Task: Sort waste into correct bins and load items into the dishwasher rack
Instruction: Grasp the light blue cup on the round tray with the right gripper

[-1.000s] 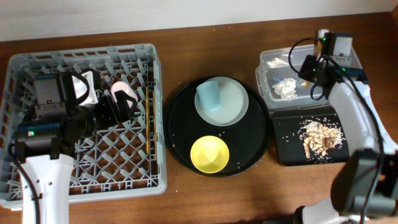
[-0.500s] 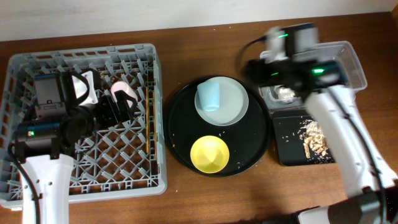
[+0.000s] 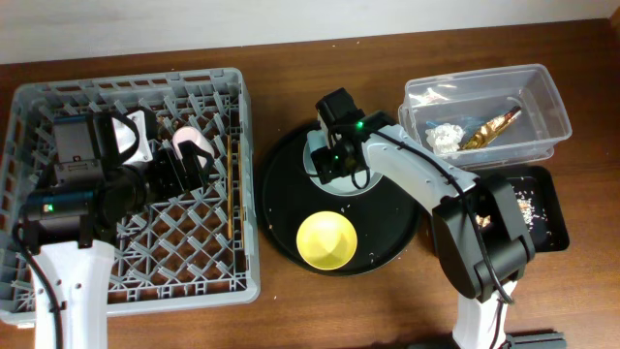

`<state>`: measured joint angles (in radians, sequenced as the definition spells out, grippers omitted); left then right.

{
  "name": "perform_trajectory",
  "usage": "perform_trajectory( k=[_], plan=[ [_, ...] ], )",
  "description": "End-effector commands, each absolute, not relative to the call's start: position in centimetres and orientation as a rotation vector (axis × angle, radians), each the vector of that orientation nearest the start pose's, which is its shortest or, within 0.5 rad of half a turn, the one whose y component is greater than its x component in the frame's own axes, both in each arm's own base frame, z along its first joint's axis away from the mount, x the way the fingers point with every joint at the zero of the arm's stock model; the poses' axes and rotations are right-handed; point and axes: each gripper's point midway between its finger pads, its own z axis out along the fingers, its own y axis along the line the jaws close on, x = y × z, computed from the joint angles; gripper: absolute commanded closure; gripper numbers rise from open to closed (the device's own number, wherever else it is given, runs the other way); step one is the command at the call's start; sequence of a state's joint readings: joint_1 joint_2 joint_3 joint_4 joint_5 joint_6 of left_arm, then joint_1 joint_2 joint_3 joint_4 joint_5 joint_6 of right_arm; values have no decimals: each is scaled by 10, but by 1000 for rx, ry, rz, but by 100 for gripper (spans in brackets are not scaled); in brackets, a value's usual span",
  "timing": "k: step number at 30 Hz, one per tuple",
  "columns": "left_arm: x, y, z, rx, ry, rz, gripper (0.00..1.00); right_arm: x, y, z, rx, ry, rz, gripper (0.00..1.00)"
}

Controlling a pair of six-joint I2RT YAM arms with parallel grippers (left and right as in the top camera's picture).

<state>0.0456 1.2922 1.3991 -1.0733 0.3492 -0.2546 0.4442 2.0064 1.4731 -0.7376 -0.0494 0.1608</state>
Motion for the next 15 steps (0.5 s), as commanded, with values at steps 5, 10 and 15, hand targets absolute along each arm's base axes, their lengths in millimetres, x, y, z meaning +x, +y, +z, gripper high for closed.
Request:
perform_trajectory(
  k=[5,10,15],
  plan=[
    [321,-45,262,-232,2515,-536,1,399,208,36,-371,2832,270,23],
    [321,-45,262,-232,2514,-536,1,397,210,22,-347,2816,295,31],
    [321,-45,262,-232,2515,-536,1,405,213,30,-345,2774,310,52]
  ],
)
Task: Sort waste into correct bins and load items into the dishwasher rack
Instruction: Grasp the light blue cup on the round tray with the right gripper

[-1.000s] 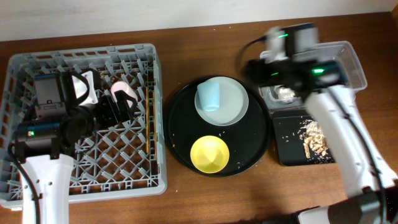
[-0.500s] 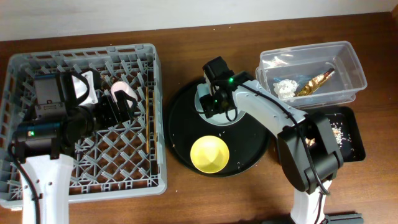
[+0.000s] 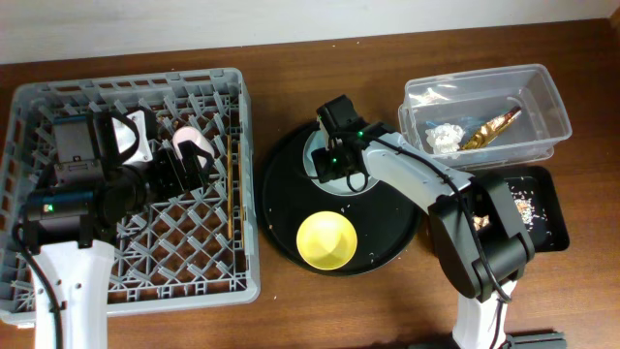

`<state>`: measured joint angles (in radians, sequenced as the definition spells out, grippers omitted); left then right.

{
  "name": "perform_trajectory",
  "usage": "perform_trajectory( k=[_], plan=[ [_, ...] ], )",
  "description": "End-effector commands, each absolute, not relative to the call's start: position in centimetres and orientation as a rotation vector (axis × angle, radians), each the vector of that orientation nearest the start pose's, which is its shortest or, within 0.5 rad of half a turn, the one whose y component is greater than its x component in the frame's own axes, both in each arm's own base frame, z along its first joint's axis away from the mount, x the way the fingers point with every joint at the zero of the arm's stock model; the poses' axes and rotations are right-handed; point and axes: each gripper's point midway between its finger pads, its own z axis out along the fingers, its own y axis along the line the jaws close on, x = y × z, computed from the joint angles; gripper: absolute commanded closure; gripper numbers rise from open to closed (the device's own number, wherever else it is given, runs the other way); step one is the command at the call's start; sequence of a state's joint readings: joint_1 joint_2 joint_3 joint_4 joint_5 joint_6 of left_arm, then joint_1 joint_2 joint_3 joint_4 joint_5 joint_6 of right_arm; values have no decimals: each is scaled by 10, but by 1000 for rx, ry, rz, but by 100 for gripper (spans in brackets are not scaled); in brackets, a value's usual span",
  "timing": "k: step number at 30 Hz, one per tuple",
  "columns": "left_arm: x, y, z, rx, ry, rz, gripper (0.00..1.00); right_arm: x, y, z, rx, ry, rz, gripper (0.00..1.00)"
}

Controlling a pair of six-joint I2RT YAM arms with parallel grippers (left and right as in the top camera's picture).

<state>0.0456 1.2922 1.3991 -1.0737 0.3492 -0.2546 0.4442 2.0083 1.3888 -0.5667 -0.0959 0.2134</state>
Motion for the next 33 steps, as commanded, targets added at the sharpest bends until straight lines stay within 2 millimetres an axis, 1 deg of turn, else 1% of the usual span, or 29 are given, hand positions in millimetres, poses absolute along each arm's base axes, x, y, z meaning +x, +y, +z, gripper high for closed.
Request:
perform_trajectory(
  k=[1,2,3,5,6,8,9,10,12,13,14,15,16,17,18,19,20,21,22,24,26,28,30,31,32,33],
  plan=[
    [321,-45,262,-232,2514,-536,1,406,212,36,-342,2762,314,53],
    [321,-45,262,-232,2515,-536,1,405,212,44,-341,2754,317,53],
    [321,-45,262,-232,2514,-536,1,401,210,57,-340,2746,319,52],
    [321,-45,262,-232,2514,-536,1,399,204,87,-331,2699,307,44],
    [321,-45,262,-232,2514,-536,1,401,194,113,-303,2647,274,38],
    [321,-45,262,-232,2514,-536,1,403,182,137,-268,2600,282,34],
    [321,-45,262,-232,2514,-536,1,402,174,137,-246,2614,285,33],
    [321,-45,262,-232,2514,-536,1,401,170,133,-233,2639,314,34],
    [321,-45,262,-232,2515,-536,1,402,171,124,-307,2657,515,34],
    [321,-45,262,-232,2514,-536,1,408,164,122,-287,2646,668,34],
    [321,-45,262,-232,2514,-536,1,415,159,126,-298,2597,809,35],
    [321,-45,262,-232,2515,-536,1,420,159,132,-351,2520,950,39],
    [321,-45,262,-232,2514,-536,1,423,157,134,-367,2478,1024,47],
    [321,-45,262,-232,2515,-536,1,426,151,128,-344,2482,1044,54],
    [321,-45,262,-232,2514,-536,1,427,148,122,-342,2491,1042,57],
    [321,-45,262,-232,2514,-536,1,428,149,115,-362,2494,1045,58],
    [321,-45,262,-232,2515,-536,1,426,156,105,-428,2484,1065,56],
    [321,-45,262,-232,2514,-536,1,423,167,99,-506,2462,1092,51],
    [321,-45,262,-232,2514,-536,1,424,173,92,-527,2464,1089,50],
    [321,-45,262,-232,2514,-536,0,425,185,79,-562,2467,1092,49],
    [321,-45,262,-232,2514,-536,1,423,193,73,-582,2471,1096,49],
    [321,-45,262,-232,2514,-536,1,422,197,64,-598,2497,1056,49],
    [321,-45,262,-232,2514,-536,1,420,201,61,-613,2507,1036,65],
    [321,-45,262,-232,2515,-536,1,421,202,64,-619,2496,1035,76],
    [321,-45,262,-232,2515,-536,1,423,201,68,-609,2489,1034,82],
    [321,-45,262,-232,2514,-536,1,426,199,79,-576,2482,1035,89]
  ],
)
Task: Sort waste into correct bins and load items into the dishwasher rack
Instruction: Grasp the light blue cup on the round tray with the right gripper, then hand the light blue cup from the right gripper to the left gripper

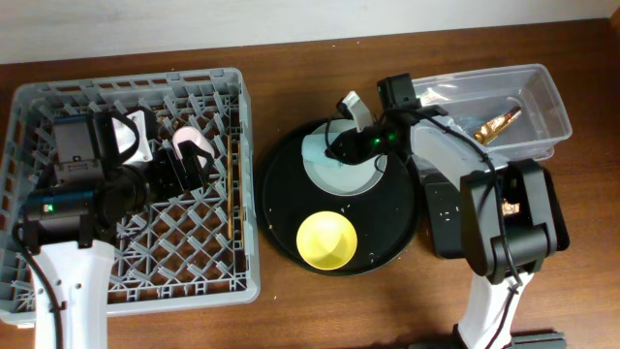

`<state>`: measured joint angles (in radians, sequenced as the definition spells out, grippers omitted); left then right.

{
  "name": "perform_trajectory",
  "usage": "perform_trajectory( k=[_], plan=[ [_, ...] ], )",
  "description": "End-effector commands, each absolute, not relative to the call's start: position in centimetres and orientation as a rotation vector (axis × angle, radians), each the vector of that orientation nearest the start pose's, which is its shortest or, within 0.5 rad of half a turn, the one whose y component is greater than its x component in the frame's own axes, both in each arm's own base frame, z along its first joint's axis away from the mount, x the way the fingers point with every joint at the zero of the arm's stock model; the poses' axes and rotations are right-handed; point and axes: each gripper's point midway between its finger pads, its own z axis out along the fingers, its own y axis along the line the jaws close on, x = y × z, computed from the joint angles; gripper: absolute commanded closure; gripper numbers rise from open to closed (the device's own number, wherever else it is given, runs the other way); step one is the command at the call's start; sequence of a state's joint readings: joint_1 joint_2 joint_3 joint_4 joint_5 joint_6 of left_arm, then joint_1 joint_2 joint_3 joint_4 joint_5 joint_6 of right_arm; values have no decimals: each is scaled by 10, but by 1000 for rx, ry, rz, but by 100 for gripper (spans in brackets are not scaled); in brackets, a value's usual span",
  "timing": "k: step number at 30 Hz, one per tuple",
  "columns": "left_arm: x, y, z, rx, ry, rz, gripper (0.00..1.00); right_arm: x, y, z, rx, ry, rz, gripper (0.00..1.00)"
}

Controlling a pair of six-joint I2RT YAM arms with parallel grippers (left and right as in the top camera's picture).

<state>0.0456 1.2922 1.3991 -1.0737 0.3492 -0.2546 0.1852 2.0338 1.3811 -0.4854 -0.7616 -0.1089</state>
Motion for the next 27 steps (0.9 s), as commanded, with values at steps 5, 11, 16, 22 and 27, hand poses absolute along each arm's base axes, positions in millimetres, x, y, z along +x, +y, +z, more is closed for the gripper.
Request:
perform_trajectory(
  k=[5,11,16,22,27],
  plan=[
    [321,-45,262,-232,2515,-536,1,412,196,211,-624,2263,995,96],
    [321,-45,262,-232,2515,-536,1,329,174,327,-625,2073,1160,96],
    [322,-46,263,-228,2508,-541,1,295,183,345,-736,1966,1386,96],
    [285,-146,341,483,2102,-1302,4,277,184,342,-761,1975,1466,96],
    [249,-192,375,813,1846,-1512,1,250,192,374,-863,1751,1689,96]
  ],
)
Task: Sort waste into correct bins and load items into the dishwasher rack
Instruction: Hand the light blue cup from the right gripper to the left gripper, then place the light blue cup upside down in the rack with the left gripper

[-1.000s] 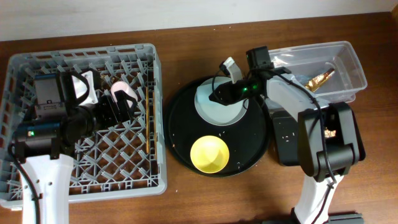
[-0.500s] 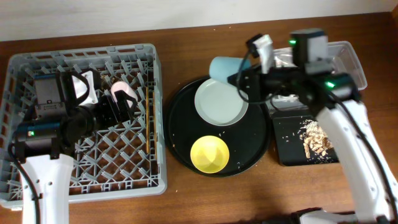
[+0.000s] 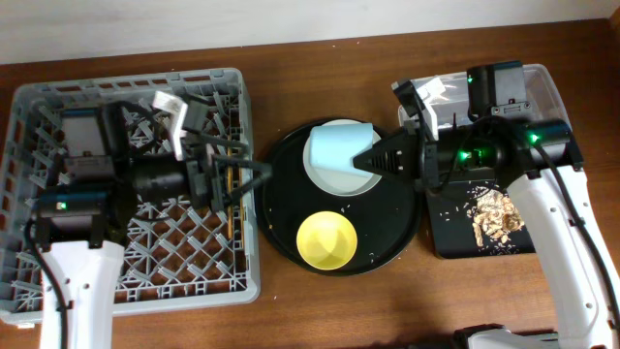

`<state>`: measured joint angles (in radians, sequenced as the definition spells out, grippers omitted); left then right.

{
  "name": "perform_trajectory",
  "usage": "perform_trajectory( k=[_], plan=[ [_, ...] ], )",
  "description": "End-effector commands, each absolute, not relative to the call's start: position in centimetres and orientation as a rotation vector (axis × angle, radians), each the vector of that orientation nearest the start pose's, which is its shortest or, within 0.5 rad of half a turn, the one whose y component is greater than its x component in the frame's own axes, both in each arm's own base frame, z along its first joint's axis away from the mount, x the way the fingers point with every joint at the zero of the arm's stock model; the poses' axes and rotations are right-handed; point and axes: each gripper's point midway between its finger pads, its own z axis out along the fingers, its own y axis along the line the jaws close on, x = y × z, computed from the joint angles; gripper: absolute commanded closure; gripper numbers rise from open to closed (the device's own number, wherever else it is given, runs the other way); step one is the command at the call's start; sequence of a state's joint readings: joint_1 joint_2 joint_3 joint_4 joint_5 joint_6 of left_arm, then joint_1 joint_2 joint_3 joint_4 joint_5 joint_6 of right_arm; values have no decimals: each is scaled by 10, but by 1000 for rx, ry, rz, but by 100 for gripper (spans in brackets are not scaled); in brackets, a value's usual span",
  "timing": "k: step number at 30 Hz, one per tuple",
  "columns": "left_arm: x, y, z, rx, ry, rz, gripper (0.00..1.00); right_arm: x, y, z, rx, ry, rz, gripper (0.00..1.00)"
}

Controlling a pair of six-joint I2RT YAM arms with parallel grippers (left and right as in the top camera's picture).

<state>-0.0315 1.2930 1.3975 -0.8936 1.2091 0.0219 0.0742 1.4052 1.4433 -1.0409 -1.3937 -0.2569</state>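
A light-blue plate [image 3: 334, 153] lies at the back of the round black tray [image 3: 291, 218], with a yellow bowl [image 3: 326, 239] in front of it. My right gripper [image 3: 358, 160] points left over the plate's right part; its fingers are drawn together and nothing shows between them. My left gripper [image 3: 254, 169] reaches out of the grey dishwasher rack [image 3: 136, 276] across its right wall to the tray's left rim, its fingers apart and bare. A white scrap [image 3: 405, 90] sits at the left corner of the clear bin [image 3: 547, 85].
The right arm covers most of the clear bin at the back right. In front of it stands a black bin [image 3: 455, 237] holding brown food scraps [image 3: 489, 208]. The rack fills the left side and the tray sits between rack and bins.
My right gripper, then at the tray's back edge beside the clear bin with a white scrap at its tip, now sits over the plate. My left gripper has moved right, from inside the rack to its right wall.
At first my right gripper was down on the plate's back part, and it stayed there half a second later. Then it was up near the clear bin with a white scrap. Now the scrap sits at the bin's corner, and both grippers are at the tray.
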Motion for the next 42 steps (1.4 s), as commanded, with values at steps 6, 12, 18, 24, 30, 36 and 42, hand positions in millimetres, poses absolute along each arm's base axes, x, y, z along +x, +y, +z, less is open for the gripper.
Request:
perform_trajectory(
  k=[6,12,18,24,30,36,42],
  plan=[
    [250,-214,366,895,1868,-1406,1,218,225,379,-1013,1691,1807,96],
    [251,-214,362,886,1890,-1392,5,208,237,382,-1104,1627,1810,96],
    [241,-215,365,896,1881,-1464,21,218,239,376,-1125,1635,1716,96],
    [238,-216,368,904,1866,-1488,44,218,239,377,-1129,1628,1709,95],
    [242,-215,366,892,1880,-1463,59,229,234,373,-1101,1664,1642,68],
    [307,-139,292,460,2326,-807,59,283,159,358,-703,1896,1474,44],
    [296,2,235,-307,2630,125,59,302,68,251,-328,2551,758,43]
  ],
)
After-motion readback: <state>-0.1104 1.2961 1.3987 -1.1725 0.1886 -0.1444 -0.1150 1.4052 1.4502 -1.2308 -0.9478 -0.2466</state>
